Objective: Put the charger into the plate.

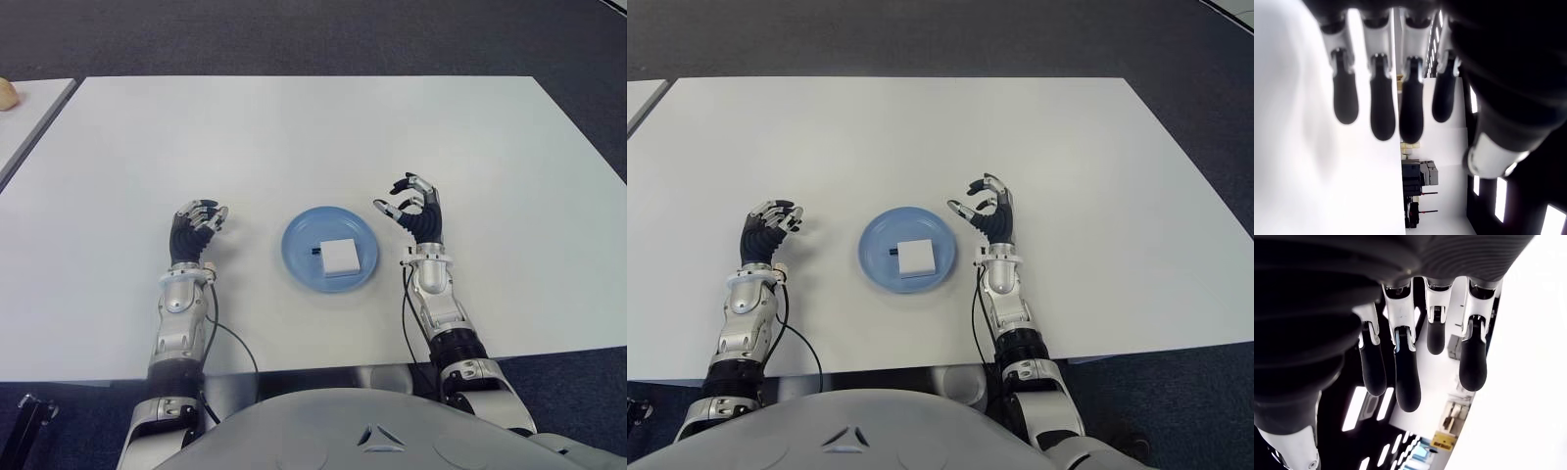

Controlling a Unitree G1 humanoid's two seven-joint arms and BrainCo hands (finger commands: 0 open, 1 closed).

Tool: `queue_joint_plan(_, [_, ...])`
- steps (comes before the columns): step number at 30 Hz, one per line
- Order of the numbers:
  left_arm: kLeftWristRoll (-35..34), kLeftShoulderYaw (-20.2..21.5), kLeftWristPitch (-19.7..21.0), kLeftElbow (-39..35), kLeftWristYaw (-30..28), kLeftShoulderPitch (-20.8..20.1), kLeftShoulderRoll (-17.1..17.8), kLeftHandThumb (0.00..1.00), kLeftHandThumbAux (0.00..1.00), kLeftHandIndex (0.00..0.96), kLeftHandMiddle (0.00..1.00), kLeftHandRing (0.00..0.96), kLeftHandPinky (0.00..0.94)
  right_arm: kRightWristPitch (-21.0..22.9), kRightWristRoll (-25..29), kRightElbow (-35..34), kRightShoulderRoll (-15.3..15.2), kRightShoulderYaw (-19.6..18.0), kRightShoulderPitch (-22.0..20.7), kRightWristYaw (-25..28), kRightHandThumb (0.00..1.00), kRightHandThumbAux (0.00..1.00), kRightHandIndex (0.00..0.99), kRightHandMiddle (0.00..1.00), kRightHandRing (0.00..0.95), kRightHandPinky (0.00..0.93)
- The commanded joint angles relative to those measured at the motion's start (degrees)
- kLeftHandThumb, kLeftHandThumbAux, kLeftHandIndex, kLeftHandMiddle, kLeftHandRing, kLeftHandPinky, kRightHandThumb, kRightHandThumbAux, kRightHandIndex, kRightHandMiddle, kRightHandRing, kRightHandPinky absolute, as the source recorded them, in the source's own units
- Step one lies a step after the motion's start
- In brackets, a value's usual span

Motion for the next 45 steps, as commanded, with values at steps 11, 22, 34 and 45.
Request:
queue_joint_plan(11, [0.5, -0.7, 1.5, 1.6, -0.2, -1.0, -0.1, 0.705, 0.720, 0.428, 0.523, 0.524, 0.509, -6.9, 5.1, 10.9, 3.7, -3.2, 1.2, -2.0, 0.702, 0.729, 0.430, 0.592, 0.613, 0.614])
queue_joint_plan(22, [0.6, -0.7, 1.4, 2.4, -0.8, -1.5, 0.6, 0.704, 0.721, 0.427, 0.514, 0.517, 0.496, -8.9, 6.1, 18.6, 3.4, -4.1, -0.5, -1.9, 0.702, 0.730, 0.430, 0.586, 0.611, 0.621])
queue_joint_plan(34, [1.3, -1.1, 1.0, 2.7, -1.0, -1.4, 1.2, 0.703, 0.722, 0.426, 0.509, 0.515, 0.493, -10.1, 6.3, 20.0, 3.5, -4.3, -1.1, -3.0, 0.704, 0.729, 0.430, 0.592, 0.619, 0.638])
queue_joint_plan(45, [0.4, -0.9, 1.9, 2.4, -1.6, -1.7, 0.7, 0.704, 0.721, 0.427, 0.519, 0.516, 0.503, -8.8, 5.8, 18.7, 3.5, -3.8, -0.6, -3.4, 0.703, 0.731, 0.430, 0.594, 0.619, 0.630])
